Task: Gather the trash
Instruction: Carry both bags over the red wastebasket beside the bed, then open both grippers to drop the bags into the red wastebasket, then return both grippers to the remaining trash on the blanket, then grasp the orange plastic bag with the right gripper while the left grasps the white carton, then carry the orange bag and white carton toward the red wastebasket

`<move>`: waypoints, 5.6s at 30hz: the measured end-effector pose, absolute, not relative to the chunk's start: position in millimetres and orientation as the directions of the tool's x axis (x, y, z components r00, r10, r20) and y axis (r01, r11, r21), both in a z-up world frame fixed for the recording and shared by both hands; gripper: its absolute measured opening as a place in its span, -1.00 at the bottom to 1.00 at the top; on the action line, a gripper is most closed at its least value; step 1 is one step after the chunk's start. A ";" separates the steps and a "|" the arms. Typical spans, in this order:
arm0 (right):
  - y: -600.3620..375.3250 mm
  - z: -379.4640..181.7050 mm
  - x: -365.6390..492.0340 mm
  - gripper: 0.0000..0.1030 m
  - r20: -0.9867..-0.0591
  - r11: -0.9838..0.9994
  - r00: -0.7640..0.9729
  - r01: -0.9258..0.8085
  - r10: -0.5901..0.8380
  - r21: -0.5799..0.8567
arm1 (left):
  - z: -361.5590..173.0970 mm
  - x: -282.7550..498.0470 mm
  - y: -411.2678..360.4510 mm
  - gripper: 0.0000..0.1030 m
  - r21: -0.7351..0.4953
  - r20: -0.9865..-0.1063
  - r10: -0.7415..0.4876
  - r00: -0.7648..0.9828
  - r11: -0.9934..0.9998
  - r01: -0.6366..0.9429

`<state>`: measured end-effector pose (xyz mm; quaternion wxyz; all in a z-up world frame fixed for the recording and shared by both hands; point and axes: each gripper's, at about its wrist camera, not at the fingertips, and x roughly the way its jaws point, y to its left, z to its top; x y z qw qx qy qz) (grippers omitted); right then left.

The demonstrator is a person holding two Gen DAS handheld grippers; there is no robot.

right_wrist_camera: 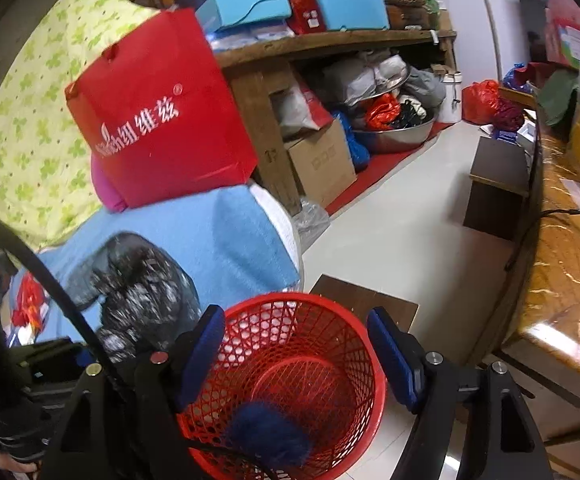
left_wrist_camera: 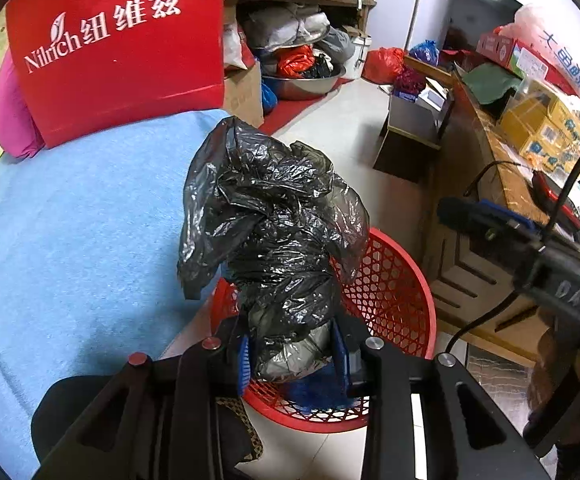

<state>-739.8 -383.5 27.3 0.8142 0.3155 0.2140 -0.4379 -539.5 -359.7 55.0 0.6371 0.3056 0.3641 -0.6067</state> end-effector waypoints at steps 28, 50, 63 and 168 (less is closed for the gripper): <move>-335.7 80.8 -668.9 0.50 -0.554 0.576 0.631 0.760 -0.543 0.301 | 118.7 -413.5 -234.1 0.56 -0.134 -0.696 -0.686 0.214 0.416 0.899; -240.2 106.8 -458.4 0.50 -0.553 0.874 0.796 0.429 -0.247 0.227 | 83.0 -241.5 -54.4 0.58 -0.194 -0.695 -0.491 0.525 0.832 0.520; -203.1 91.8 -336.0 0.51 -0.573 0.939 0.817 0.237 -0.055 0.248 | 47.2 -192.6 -25.1 0.58 -0.160 -0.715 -0.391 0.579 0.898 0.409; -229.9 30.4 -315.6 -0.33 -0.549 0.884 0.833 0.208 0.064 0.418 | 26.1 -182.5 -21.1 0.46 -0.225 -0.816 -0.427 0.388 0.855 0.468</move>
